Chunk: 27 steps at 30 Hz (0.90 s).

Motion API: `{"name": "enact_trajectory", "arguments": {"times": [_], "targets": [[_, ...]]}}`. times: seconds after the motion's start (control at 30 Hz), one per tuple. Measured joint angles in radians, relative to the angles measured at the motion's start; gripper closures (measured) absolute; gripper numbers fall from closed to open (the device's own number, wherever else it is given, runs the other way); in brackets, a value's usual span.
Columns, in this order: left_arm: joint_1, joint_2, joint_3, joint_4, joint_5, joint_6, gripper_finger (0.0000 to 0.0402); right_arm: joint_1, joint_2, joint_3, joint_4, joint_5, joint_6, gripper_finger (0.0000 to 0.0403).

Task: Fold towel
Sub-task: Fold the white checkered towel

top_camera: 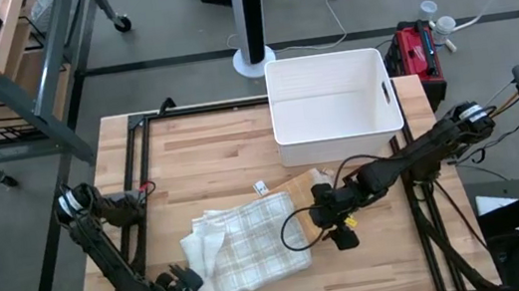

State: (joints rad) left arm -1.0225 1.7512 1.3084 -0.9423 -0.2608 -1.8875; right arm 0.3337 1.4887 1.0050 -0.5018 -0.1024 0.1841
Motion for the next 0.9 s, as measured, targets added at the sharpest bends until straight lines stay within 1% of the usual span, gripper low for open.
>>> {"name": "enact_trajectory", "arguments": {"times": [0.1, 0.17, 0.23, 0.33, 0.43, 0.5, 0.57, 0.77, 0.9], "targets": [[0.008, -0.001, -0.001, -0.021, -0.122, -0.017, 0.0399, 0.000, 0.000, 0.000, 0.017, 0.054, -0.001, 0.0132], [0.024, -0.001, -0.003, -0.044, -0.165, -0.024, 0.0400, 0.000, 0.000, 0.000, 0.019, 0.106, -0.008, 0.0128], [0.050, -0.001, -0.009, -0.090, -0.174, -0.025, 0.0399, 0.000, 0.000, 0.000, 0.024, 0.149, -0.022, 0.0125], [0.106, 0.006, -0.016, -0.156, -0.176, 0.007, 0.0396, 0.000, 0.001, 0.000, 0.056, 0.166, -0.040, 0.0124], [0.176, 0.012, -0.022, -0.162, -0.145, 0.125, 0.0381, 0.000, 0.002, 0.000, 0.085, 0.163, -0.040, 0.0127], [0.222, 0.012, -0.022, -0.158, -0.090, 0.210, 0.0361, 0.000, 0.002, 0.000, 0.091, 0.156, -0.038, 0.0130], [0.260, 0.012, -0.023, -0.161, -0.058, 0.262, 0.0335, 0.000, 0.002, 0.000, 0.090, 0.156, -0.038, 0.0133], [0.333, 0.011, -0.028, -0.153, -0.043, 0.316, 0.0246, 0.000, 0.002, 0.000, 0.091, 0.156, -0.038, 0.0132], [0.355, 0.011, -0.052, -0.084, -0.035, 0.351, 0.0208, 0.000, 0.002, -0.001, 0.092, 0.156, -0.039, 0.0126]]}}
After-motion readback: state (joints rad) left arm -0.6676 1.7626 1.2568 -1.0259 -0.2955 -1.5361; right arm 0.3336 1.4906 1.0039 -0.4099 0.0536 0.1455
